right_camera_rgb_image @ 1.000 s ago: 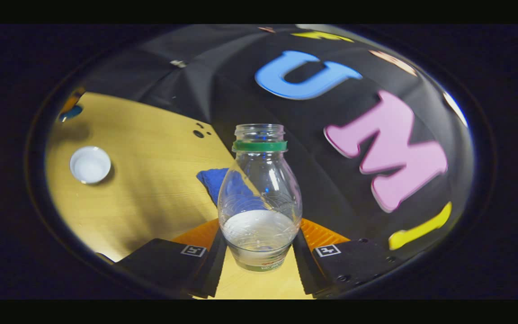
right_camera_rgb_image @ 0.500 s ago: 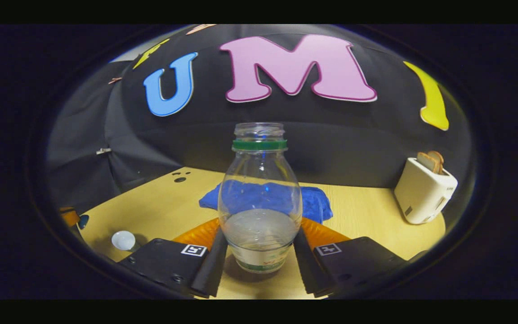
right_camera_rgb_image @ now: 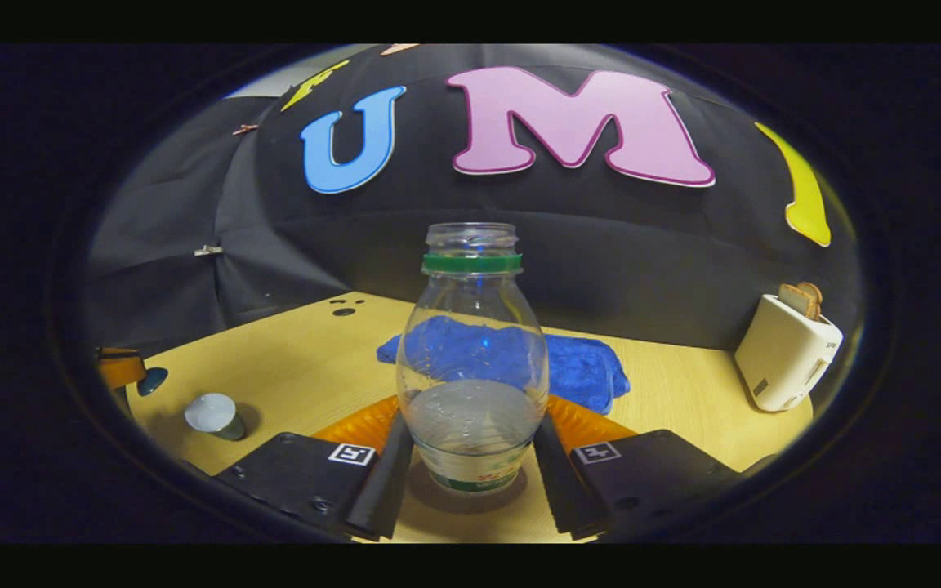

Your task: Open the teacup lid with one hand, grasp the water bottle and pour water into the teacup with the other hand; after pouring, place the water bottle on the coaster and then close the teacup lid.

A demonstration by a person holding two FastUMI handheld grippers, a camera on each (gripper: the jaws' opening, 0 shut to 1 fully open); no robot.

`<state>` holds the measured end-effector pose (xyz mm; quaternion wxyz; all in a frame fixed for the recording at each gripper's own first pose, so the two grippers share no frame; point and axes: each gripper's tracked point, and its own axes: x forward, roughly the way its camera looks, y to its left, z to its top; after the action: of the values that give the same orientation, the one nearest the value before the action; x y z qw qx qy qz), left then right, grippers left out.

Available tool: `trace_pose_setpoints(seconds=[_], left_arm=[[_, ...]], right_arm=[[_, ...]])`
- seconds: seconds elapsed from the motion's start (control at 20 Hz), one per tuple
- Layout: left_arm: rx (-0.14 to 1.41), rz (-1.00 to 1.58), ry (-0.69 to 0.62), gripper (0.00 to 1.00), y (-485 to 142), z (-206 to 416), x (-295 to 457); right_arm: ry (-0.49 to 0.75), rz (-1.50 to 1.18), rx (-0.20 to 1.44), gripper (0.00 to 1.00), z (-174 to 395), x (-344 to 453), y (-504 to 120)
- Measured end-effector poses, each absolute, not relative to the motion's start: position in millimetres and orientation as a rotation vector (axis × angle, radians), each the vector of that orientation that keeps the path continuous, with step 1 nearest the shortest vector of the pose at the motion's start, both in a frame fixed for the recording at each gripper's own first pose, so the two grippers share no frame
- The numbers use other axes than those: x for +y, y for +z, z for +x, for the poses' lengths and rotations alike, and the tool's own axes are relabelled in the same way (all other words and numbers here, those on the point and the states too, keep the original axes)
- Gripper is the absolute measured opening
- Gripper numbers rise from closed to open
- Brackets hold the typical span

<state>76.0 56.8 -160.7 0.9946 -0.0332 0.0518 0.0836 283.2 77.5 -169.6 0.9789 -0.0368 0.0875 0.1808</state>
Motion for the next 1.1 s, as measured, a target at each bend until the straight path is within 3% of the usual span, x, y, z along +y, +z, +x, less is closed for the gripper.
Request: trace_pose_setpoints(seconds=[0.05, 0.1, 0.3, 0.35, 0.45, 0.55, 0.65, 0.75, 0.95, 1.05, 1.1], left_arm=[[0.103, -0.065, 0.168, 0.22, -160, 75, 57], [0.103, -0.065, 0.166, 0.26, -160, 75, 57], [0.11, -0.071, 0.173, 0.26, -163, 76, 58], [0.112, -0.074, 0.173, 0.22, -165, 76, 58], [0.114, -0.073, 0.176, 0.26, -165, 76, 59], [0.115, -0.071, 0.18, 0.25, -165, 76, 60], [0.12, -0.077, 0.181, 0.29, -167, 77, 60], [0.123, -0.082, 0.183, 0.22, -167, 78, 60], [0.109, -0.062, 0.185, 0.26, -165, 85, 63], [0.111, -0.063, 0.181, 0.22, -167, 92, 63], [0.11, -0.062, 0.177, 0.26, -168, 95, 63]], right_arm=[[0.363, -0.073, 0.171, 0.73, 282, 78, -169], [0.366, -0.07, 0.165, 0.75, 282, 79, -169], [0.361, -0.05, 0.172, 0.78, 281, 80, -172], [0.363, -0.044, 0.182, 0.79, 279, 81, -176], [0.362, -0.038, 0.205, 0.81, 277, 81, -182], [0.357, -0.041, 0.207, 0.94, 275, 80, -182], [0.348, -0.057, 0.199, 0.97, 274, 76, -179], [0.342, -0.074, 0.192, 0.97, 270, 73, -174], [0.294, -0.104, 0.161, 0.97, 247, 55, -167], [0.277, -0.106, 0.16, 0.97, 231, 48, -168], [0.272, -0.107, 0.167, 0.98, 224, 45, -170]])
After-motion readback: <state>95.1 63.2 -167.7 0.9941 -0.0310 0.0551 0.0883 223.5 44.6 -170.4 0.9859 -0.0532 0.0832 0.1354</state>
